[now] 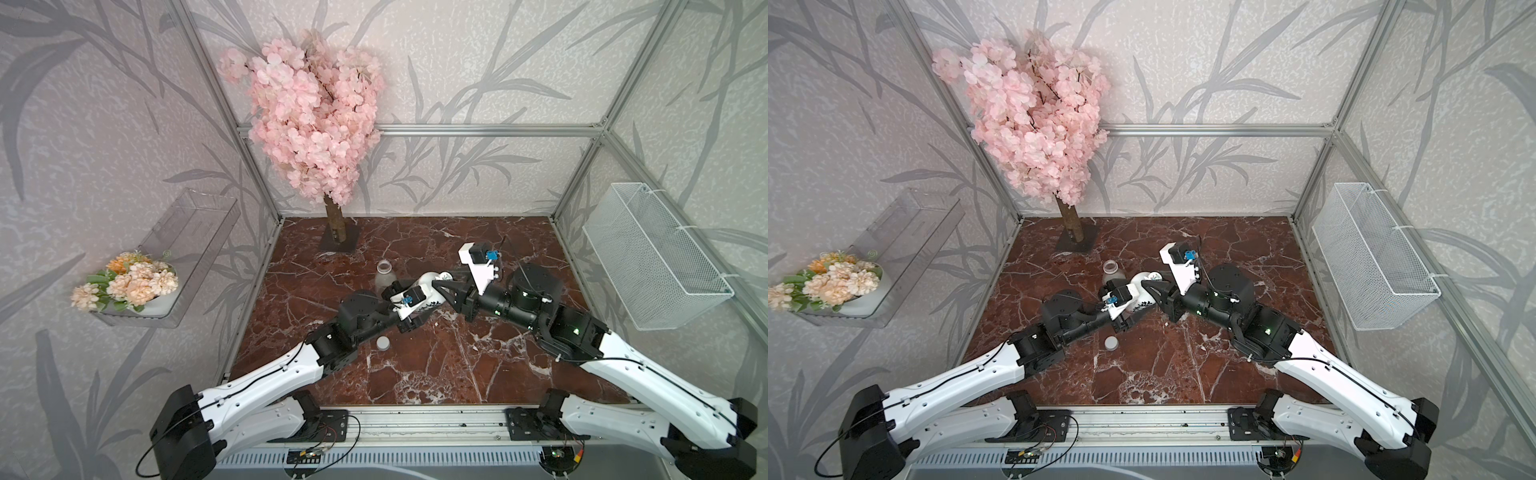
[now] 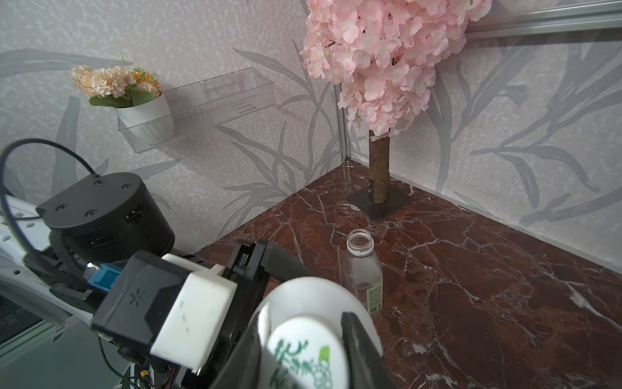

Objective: Screw on the bottle caps
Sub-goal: Place the plastic bottle at the center of the board.

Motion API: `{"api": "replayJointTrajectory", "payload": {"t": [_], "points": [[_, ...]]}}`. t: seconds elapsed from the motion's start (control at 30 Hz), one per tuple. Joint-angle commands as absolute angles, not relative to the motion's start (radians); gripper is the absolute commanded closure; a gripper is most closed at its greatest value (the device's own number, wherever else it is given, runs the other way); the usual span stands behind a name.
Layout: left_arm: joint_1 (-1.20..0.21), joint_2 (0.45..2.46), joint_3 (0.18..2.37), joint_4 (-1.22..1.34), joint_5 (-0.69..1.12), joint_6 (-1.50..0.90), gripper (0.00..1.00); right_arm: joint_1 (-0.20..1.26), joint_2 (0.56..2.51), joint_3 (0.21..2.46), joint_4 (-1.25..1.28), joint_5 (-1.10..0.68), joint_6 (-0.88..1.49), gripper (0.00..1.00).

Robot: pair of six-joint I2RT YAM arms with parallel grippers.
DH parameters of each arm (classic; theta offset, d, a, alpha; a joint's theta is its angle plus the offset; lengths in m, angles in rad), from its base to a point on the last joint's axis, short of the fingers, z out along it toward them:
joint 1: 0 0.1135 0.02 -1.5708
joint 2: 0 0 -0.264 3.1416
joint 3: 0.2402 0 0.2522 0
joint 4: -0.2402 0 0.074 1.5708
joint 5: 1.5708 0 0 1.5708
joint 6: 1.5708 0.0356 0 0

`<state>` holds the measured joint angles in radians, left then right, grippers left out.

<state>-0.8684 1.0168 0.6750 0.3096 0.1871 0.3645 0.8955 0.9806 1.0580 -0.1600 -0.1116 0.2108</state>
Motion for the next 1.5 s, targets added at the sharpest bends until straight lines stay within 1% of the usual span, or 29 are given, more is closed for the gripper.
{"api": "replayJointTrajectory", "payload": {"t": [0.0,0.03,0.07,0.1,0.27,0.33,0.43,0.5,0.6,0.73,0.83,1.03,1.33,1.4,1.47], "points": [[-0.870,1.001,0.693,0.384,0.182,0.347,0.27,0.901,0.978,1.055,-0.119,-0.078,0.229,1.00],[-0.870,0.999,0.689,0.395,0.175,0.342,0.23,0.901,0.975,1.058,-0.122,-0.067,0.228,1.00],[-0.870,0.997,0.686,0.401,0.167,0.341,0.05,0.901,0.973,1.064,-0.132,-0.055,0.226,1.00],[-0.870,0.996,0.683,0.403,0.161,0.341,0.00,0.901,0.971,1.070,-0.144,-0.040,0.221,1.00],[-0.870,0.981,0.680,0.395,0.136,0.345,0.00,0.898,0.974,1.116,-0.261,0.101,0.141,1.00],[-0.870,0.971,0.678,0.383,0.130,0.344,0.00,0.876,0.982,1.118,-0.298,0.148,0.108,1.00],[-0.870,0.948,0.672,0.371,0.115,0.341,0.00,0.795,1.002,1.102,-0.332,0.163,0.102,1.00],[-0.870,0.930,0.664,0.367,0.098,0.338,0.00,0.737,1.012,1.061,-0.308,0.162,0.109,1.00],[-0.868,0.904,0.651,0.362,0.064,0.336,0.00,0.640,1.044,0.994,-0.258,0.110,0.134,1.00],[-0.867,0.873,0.640,0.350,0.019,0.339,0.00,0.592,1.121,0.944,-0.180,0.106,0.110,1.00],[-0.864,0.855,0.629,0.348,-0.017,0.345,0.00,0.580,1.190,0.942,-0.140,0.114,0.090,1.00],[-0.852,0.820,0.607,0.337,-0.067,0.347,0.00,0.553,1.267,0.938,-0.061,0.115,0.075,1.00],[-0.829,0.787,0.583,0.316,-0.085,0.330,0.00,0.542,1.275,0.917,-0.057,0.110,0.093,1.00],[-0.828,0.787,0.584,0.315,-0.083,0.330,0.00,0.542,1.272,0.915,-0.068,0.110,0.097,0.97],[-0.825,0.788,0.584,0.315,-0.080,0.330,0.00,0.539,1.271,0.918,-0.082,0.113,0.101,0.91]]}}
